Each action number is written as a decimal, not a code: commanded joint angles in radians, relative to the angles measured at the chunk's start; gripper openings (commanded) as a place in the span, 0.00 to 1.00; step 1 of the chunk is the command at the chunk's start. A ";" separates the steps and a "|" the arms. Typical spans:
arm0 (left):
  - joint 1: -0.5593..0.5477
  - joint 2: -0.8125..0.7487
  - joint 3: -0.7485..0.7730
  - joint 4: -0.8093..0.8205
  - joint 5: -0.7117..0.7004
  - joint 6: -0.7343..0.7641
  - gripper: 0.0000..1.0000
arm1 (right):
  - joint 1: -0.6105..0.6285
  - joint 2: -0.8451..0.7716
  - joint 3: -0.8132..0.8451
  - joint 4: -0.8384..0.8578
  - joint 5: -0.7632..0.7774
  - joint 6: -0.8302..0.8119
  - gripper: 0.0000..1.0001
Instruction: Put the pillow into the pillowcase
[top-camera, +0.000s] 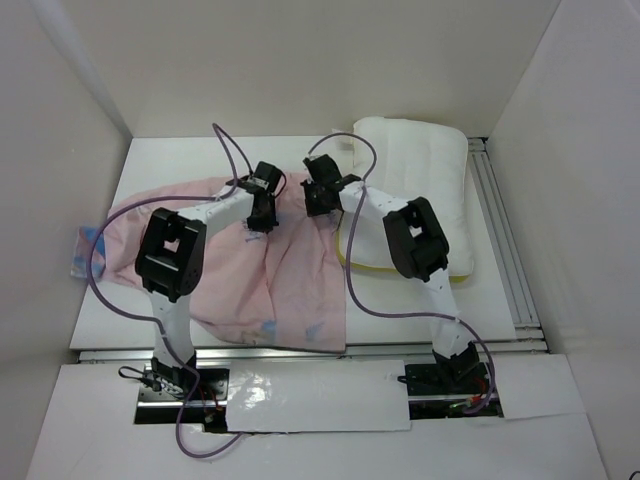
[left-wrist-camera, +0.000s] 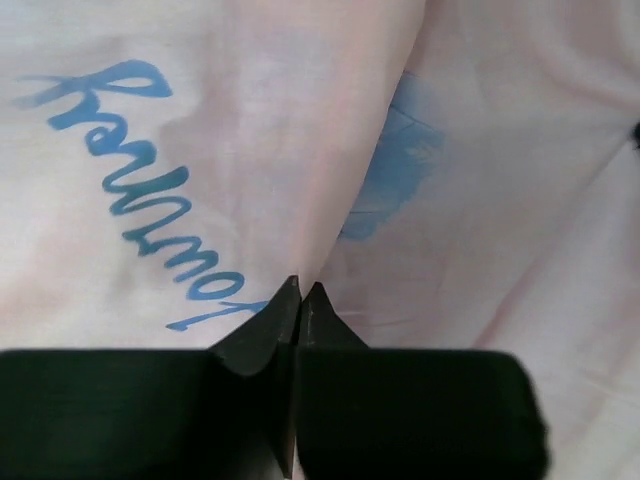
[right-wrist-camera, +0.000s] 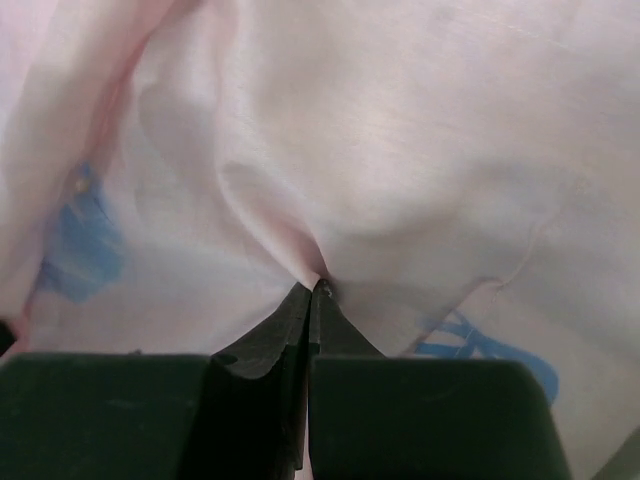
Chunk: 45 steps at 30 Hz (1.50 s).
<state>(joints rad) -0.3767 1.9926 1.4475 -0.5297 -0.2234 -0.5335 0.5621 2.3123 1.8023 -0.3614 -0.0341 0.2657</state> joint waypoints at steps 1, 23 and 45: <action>0.038 0.032 0.112 -0.006 -0.050 -0.019 0.00 | -0.034 0.081 0.119 0.061 0.042 -0.057 0.00; 0.134 -0.063 0.185 0.128 0.277 0.095 0.00 | -0.094 -0.091 0.267 0.017 0.179 -0.162 1.00; 0.125 -0.091 0.160 0.165 0.308 0.076 0.00 | -0.228 -0.229 -0.289 -0.177 0.105 -0.114 0.91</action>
<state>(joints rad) -0.2470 1.9358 1.5986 -0.4072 0.0658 -0.4503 0.2981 2.1517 1.6814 -0.3645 0.1043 0.1577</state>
